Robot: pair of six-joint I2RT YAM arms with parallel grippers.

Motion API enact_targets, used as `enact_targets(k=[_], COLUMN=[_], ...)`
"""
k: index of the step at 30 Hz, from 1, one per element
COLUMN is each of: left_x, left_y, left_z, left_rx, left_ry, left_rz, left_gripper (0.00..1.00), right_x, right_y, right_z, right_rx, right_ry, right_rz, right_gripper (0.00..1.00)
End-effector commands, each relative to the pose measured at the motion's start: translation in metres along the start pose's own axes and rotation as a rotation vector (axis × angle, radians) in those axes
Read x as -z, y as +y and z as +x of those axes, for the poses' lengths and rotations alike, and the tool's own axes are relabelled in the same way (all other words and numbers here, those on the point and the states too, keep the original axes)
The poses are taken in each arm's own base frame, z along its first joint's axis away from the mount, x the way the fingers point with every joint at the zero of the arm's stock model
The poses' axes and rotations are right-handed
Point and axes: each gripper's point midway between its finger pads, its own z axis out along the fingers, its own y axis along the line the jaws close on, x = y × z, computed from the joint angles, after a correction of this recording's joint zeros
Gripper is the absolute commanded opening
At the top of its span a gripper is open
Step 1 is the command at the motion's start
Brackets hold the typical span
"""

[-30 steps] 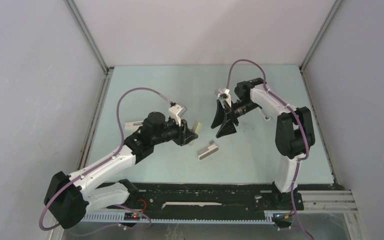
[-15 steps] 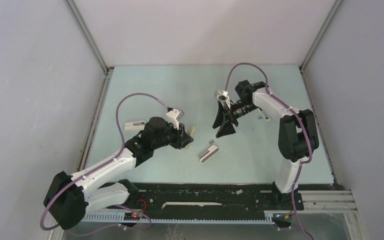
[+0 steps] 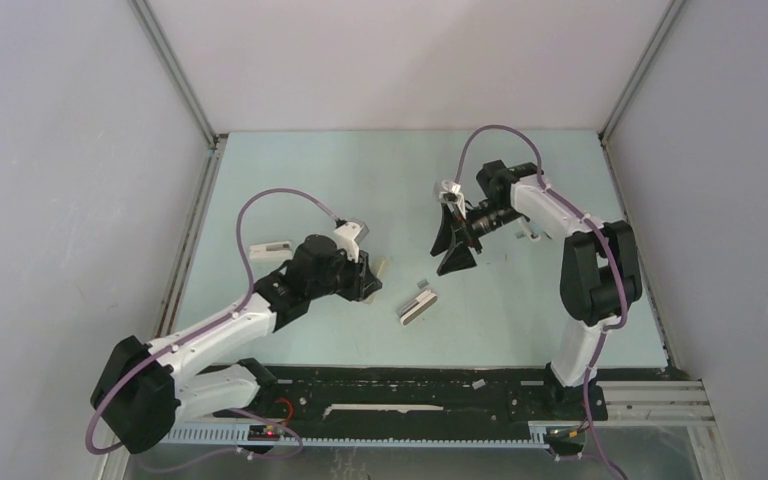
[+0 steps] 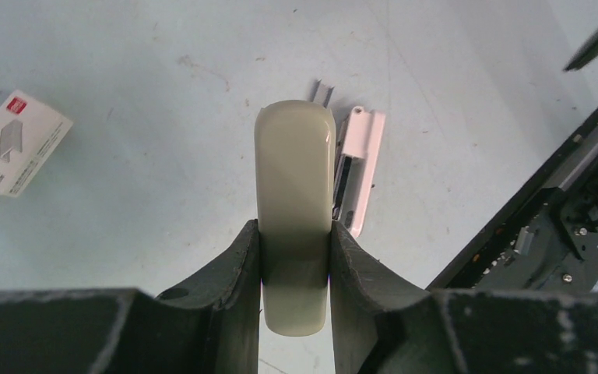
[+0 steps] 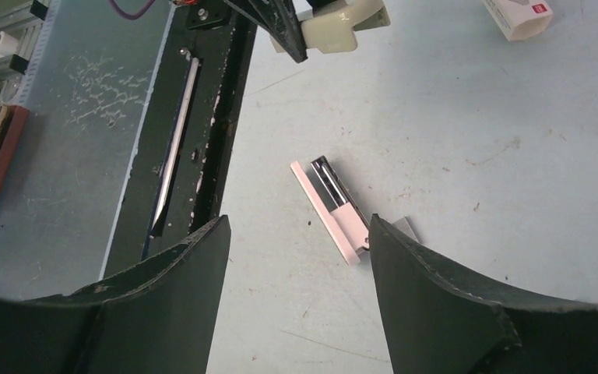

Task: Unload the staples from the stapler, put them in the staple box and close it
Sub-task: Place the stapler at the center of the board.

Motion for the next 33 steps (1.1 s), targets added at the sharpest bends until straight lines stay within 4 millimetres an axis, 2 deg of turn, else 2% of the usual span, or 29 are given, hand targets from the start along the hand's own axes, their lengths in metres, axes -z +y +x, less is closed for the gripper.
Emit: enact_targets(k=[1,4,9,13,15,18,22,26,31,33], left_x=[0.001,0.004,0.011,0.022,0.029,0.039,0.047,0.053,0.058,0.059], left_y=[0.015,0.027,0.052,0.072,0.08,0.091,0.102,0.113,0.119,0.119], left_z=[0.005,0.015,0.032,0.038,0.041,0.045,0.057,0.068,0.08,0.08], left_rx=[0.015,0.021,0.059,0.103,0.121,0.152,0.209,0.275,0.321,0.327], left_ry=[0.032,0.076,0.137,0.138,0.131,0.128,0.153,0.175,0.201,0.198], left_rz=[-0.075,-0.133,-0.258,-0.362,-0.406,-0.465,-0.518,-0.581,-0.624,-0.625], left_gripper=[0.02,0.02,0.03,0.06,0.12,0.18,0.2,0.33,0.59,0.67], right_x=[0.013,0.017,0.019,0.019,0.017,0.014,0.01,0.006,0.003,0.0], right_y=[0.011,0.016,0.051,0.08,0.093,0.104,0.112,0.117,0.125,0.13], right_z=[-0.005,0.0,0.024,0.053,0.068,0.093,0.119,0.142,0.171,0.176], right_rx=[0.076,0.118,0.192,0.279,0.314,0.362,0.42,0.473,0.496,0.502], right_ry=[0.009,0.024,0.081,0.146,0.196,0.303,0.41,0.5,0.609,0.62], right_rz=[0.036,0.038,-0.033,-0.101,-0.115,-0.139,-0.15,-0.156,-0.182,-0.196], right_gripper=[0.75,0.74,0.69,0.67,0.66,0.64,0.63,0.62,0.56,0.54])
